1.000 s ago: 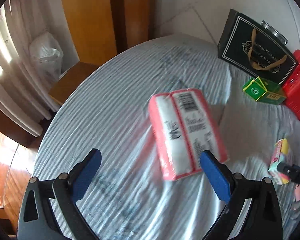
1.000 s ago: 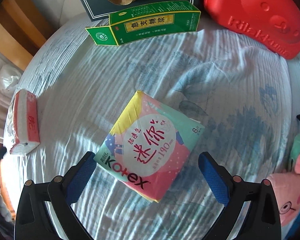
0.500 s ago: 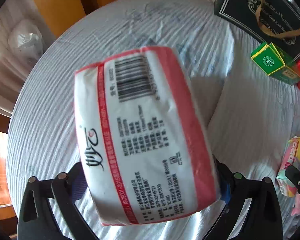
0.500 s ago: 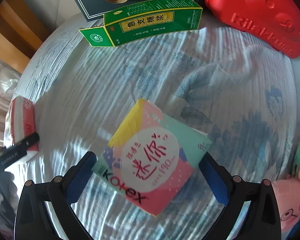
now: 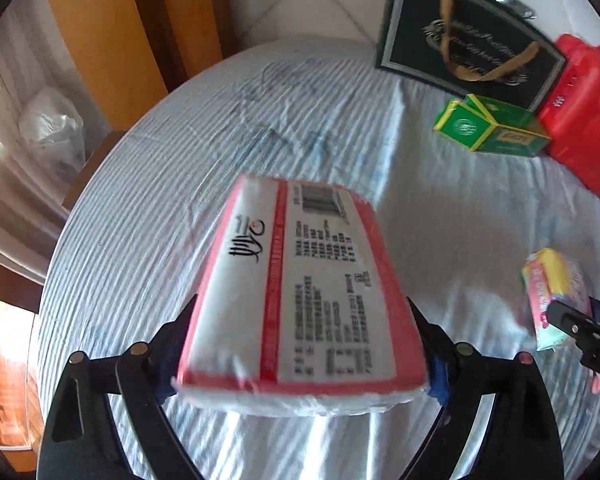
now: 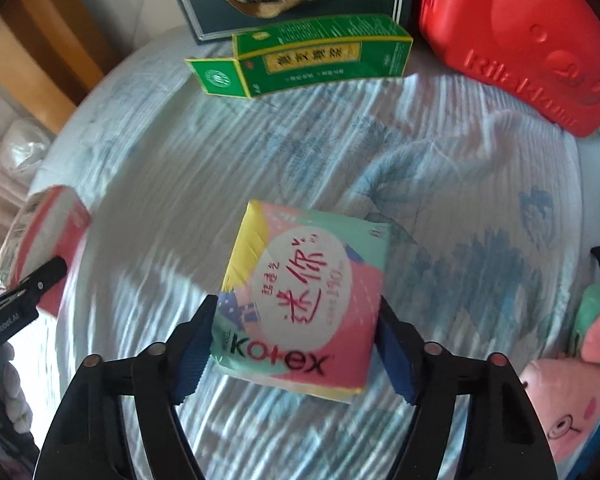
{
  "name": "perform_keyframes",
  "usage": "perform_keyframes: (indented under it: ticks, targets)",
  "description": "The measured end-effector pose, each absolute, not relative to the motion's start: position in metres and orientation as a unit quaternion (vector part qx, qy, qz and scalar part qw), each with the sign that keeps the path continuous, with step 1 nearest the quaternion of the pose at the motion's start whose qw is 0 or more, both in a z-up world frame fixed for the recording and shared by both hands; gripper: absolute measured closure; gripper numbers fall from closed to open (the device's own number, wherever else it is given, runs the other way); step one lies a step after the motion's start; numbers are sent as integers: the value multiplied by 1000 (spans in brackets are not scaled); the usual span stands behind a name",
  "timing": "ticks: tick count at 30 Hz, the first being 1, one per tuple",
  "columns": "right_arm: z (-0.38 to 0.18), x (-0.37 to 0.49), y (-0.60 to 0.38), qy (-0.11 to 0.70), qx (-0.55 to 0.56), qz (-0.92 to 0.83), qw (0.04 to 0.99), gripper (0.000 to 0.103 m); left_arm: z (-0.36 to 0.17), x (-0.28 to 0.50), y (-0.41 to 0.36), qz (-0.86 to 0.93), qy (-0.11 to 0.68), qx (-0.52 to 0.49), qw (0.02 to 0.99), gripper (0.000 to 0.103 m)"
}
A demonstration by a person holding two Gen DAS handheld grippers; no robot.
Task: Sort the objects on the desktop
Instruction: 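Grasp the pink-and-white tissue pack with the left tool while the right tool grasps the Kotex pack, then lift both packs with both tools and carry them over the crate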
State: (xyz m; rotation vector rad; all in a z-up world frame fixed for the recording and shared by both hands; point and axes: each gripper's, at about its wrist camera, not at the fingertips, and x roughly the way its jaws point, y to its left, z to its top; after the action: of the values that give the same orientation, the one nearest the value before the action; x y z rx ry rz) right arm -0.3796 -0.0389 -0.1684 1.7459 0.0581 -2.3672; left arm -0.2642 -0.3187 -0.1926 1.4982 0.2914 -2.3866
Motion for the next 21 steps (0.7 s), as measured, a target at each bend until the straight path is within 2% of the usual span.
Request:
perform_keyframes:
  ticks: [4, 8, 16, 19, 20, 21]
  targets:
    - [-156, -354, -32, 25, 580, -808, 104, 32, -172, -237, -295, -849, 100, 501, 133, 14]
    - [-155, -326, -21, 16, 590, -800, 108, 33, -182, -226, -278, -838, 91, 522, 127, 14]
    - [-171, -303, -4, 28, 603, -792, 90, 31, -190, -238, -296, -827, 116, 529, 150, 14]
    - [-174, -304, -3, 23, 605, -791, 88, 25, -198, -255, -305, -817, 119, 544, 153, 14]
    - [-175, -306, -2, 21, 606, -791, 85, 15, -202, -259, -307, -812, 119, 549, 157, 14]
    - [-177, -307, -2, 16, 607, -790, 84, 11, -206, -262, -308, -809, 115, 553, 162, 14]
